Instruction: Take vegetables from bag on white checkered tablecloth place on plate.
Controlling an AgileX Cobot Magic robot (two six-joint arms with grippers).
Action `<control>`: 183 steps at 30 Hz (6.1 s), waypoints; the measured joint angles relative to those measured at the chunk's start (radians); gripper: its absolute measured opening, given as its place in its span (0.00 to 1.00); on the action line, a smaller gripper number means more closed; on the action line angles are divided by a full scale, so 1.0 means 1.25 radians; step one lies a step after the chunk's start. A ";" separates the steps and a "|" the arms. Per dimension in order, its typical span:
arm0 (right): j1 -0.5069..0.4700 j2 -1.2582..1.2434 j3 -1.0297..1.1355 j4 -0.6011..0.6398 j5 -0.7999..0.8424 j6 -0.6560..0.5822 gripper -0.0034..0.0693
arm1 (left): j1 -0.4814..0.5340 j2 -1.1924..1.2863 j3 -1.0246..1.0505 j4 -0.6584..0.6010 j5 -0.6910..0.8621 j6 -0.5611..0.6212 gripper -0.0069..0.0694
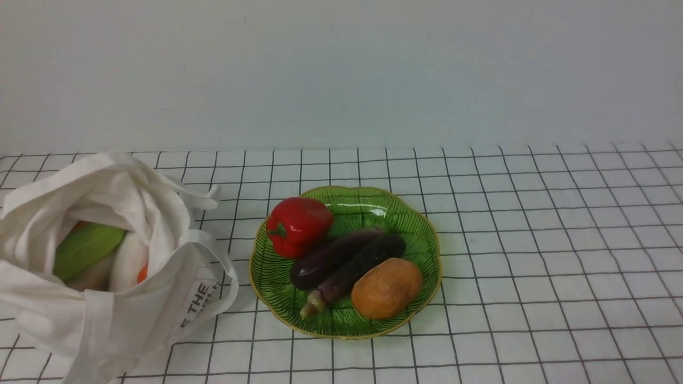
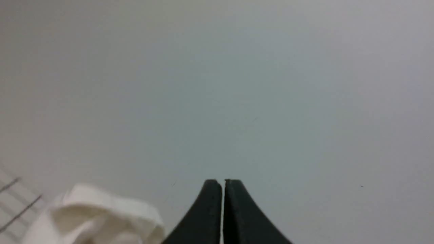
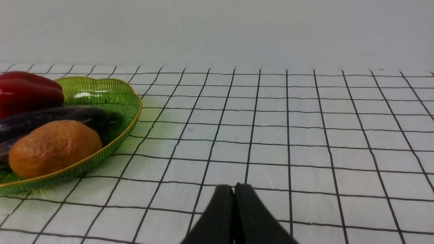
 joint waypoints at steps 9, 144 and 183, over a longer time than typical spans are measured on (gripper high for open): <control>0.000 0.000 0.000 -0.001 0.000 -0.001 0.03 | 0.000 0.445 -0.445 0.129 0.663 0.291 0.08; 0.000 0.000 0.000 -0.001 0.000 0.000 0.03 | -0.275 1.522 -1.024 -0.222 0.629 0.733 0.57; 0.000 0.000 0.000 -0.001 0.000 -0.002 0.03 | -0.276 0.396 -0.835 0.631 0.775 -0.153 0.08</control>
